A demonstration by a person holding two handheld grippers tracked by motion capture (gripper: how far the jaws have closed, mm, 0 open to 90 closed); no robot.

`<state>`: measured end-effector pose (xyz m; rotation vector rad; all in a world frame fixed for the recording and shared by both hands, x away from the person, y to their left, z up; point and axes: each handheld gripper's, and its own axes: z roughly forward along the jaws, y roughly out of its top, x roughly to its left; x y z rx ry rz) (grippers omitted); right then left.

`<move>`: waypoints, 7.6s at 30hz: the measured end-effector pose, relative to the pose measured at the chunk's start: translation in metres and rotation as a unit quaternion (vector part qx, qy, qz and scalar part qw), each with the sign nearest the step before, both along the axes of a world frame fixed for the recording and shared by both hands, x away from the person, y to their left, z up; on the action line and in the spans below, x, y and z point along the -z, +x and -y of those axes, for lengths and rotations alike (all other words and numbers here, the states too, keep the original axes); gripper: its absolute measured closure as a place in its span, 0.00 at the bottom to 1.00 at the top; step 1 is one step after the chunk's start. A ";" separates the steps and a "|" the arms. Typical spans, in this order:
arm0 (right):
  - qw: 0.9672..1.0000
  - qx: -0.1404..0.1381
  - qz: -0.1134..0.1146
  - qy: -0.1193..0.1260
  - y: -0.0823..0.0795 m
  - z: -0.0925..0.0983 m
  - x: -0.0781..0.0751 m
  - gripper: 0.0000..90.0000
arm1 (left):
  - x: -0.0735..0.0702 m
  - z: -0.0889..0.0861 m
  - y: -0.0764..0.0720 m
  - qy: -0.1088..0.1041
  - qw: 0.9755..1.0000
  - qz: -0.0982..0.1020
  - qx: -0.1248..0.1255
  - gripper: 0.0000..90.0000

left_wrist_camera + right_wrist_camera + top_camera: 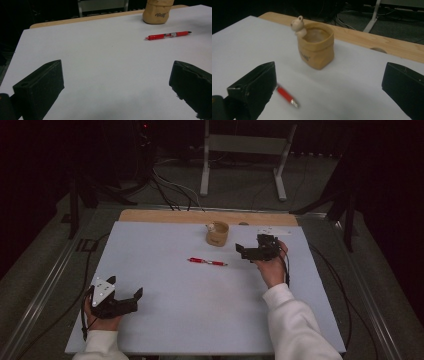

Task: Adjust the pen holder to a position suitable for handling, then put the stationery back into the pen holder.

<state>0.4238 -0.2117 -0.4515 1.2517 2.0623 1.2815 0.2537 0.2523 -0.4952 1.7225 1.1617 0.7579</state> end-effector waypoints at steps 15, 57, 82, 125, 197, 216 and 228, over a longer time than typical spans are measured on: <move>0.999 0.039 -0.023 0.020 0.050 -0.032 0.010 0.02 | 0.001 0.001 0.000 -0.004 1.000 0.002 0.001 0.00; 0.989 0.054 -0.141 0.000 0.076 -0.048 0.023 0.91 | 0.002 0.004 0.000 0.004 1.000 0.002 0.007 0.00; 0.974 -0.131 -0.160 -0.090 -0.028 -0.075 0.006 0.91 | 0.004 0.008 0.002 0.008 1.000 -0.006 0.010 0.00; 0.968 -0.142 -0.184 -0.094 -0.021 -0.094 0.028 0.27 | 0.007 0.010 0.003 0.014 1.000 -0.013 0.011 0.00; 0.988 -0.107 -0.060 -0.092 0.024 -0.058 -0.010 0.01 | 0.010 0.010 0.005 0.017 1.000 -0.019 0.011 0.00; 0.969 -0.136 -0.137 -0.153 0.033 -0.068 0.044 0.24 | 0.010 0.011 0.005 0.019 1.000 -0.019 0.013 0.00; 0.951 -0.201 -0.143 -0.184 0.025 -0.076 0.057 0.71 | 0.010 0.011 0.005 0.020 1.000 -0.019 0.013 0.00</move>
